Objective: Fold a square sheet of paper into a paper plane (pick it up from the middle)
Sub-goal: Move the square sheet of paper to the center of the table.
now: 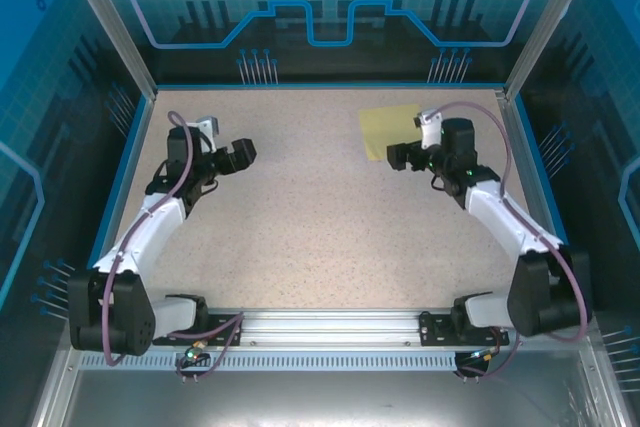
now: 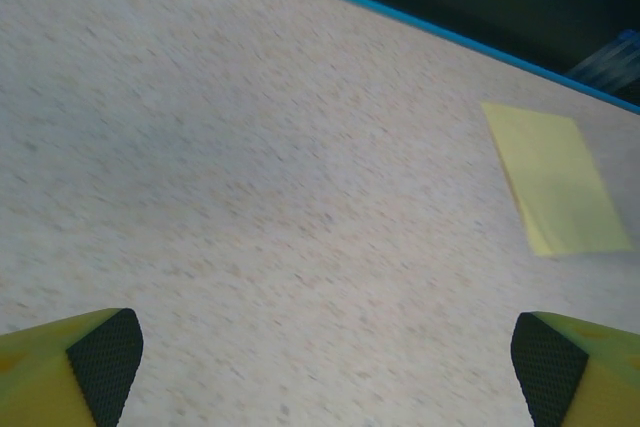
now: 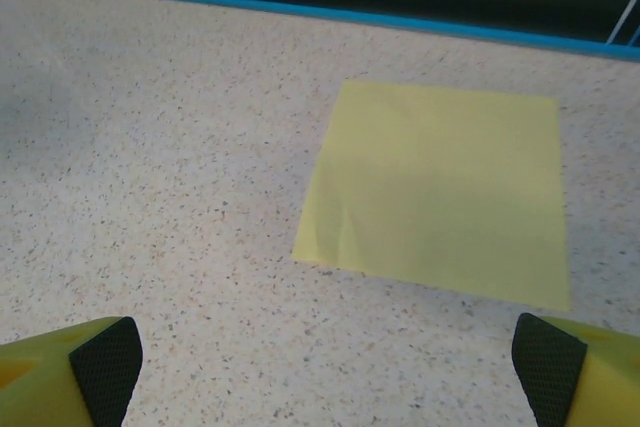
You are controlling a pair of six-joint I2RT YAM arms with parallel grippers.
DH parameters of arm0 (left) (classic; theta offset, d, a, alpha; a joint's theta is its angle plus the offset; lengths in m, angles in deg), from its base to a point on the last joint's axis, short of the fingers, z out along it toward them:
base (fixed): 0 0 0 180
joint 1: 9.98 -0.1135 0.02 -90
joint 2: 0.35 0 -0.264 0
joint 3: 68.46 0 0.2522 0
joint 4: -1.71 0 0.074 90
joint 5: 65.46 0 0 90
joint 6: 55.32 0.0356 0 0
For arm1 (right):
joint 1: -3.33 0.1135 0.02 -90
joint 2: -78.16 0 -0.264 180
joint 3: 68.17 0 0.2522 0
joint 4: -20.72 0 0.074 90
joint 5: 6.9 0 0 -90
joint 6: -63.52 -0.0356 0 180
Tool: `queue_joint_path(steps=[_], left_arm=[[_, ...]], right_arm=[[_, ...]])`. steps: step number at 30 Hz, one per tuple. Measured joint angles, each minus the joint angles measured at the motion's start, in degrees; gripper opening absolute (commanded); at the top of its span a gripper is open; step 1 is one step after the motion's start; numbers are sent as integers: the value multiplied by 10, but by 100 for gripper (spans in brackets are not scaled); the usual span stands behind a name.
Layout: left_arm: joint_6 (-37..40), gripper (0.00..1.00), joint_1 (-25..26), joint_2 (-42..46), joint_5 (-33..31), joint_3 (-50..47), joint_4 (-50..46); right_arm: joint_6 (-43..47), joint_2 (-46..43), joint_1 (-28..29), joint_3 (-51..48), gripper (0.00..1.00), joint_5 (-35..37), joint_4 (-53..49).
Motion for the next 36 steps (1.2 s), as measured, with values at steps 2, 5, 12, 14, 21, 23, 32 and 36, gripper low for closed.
queue_joint_path(steps=[2,5,12,14,21,23,32,36], left_arm=[[-16,99,6,-13,28,17,-20],[-34,99,15,-37,58,36,-38],[-66,99,30,-83,97,68,-50],[-73,99,32,-93,104,73,-50],[-95,99,37,-133,123,83,-33],[-102,99,41,-142,125,85,-26],[-125,99,57,-185,128,103,16],[-132,99,58,-204,129,112,29]], right_arm=[[-4,42,1,46,99,9,-38],[-13,100,1,103,99,27,-85],[-34,256,1,252,99,69,-177],[-38,296,1,292,99,76,-199],[-40,413,-1,417,99,94,-259],[-40,439,-1,449,99,100,-275],[-40,551,-4,591,99,114,-345],[-44,592,-9,650,99,112,-383]])
